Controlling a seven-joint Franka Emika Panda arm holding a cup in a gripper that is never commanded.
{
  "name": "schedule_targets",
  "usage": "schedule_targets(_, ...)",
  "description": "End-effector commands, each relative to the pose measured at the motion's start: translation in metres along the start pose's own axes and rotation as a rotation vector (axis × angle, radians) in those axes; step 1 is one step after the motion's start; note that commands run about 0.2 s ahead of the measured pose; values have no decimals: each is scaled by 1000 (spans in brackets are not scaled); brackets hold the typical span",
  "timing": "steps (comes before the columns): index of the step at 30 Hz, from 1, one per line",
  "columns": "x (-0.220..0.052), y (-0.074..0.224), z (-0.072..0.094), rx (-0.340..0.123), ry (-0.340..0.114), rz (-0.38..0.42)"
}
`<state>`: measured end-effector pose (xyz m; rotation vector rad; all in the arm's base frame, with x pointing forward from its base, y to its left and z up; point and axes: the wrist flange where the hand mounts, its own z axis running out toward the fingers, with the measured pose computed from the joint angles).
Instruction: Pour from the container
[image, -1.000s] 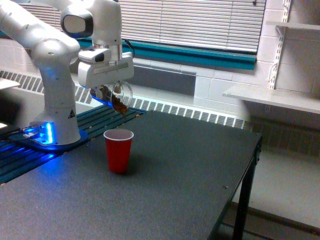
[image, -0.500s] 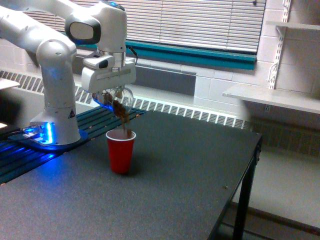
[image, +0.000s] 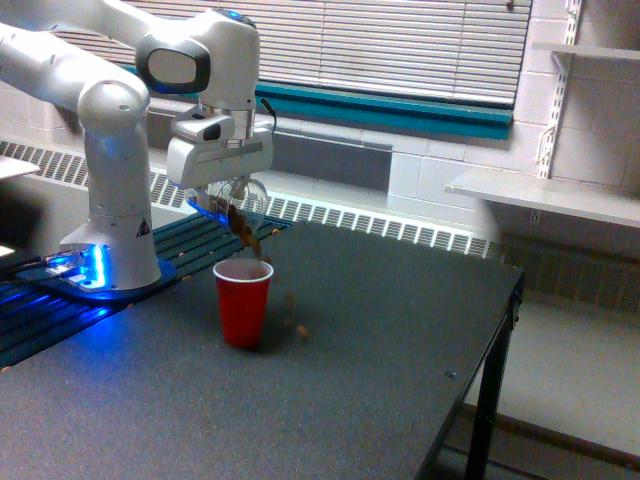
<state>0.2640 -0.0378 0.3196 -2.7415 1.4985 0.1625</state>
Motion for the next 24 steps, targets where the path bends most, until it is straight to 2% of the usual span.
schedule_targets(1,-2,13,13,-45,14,32)
schedule_targets(6,4,19,10,-24,6,53)
schedule_targets(24,9,24,13,-22,-12,78)
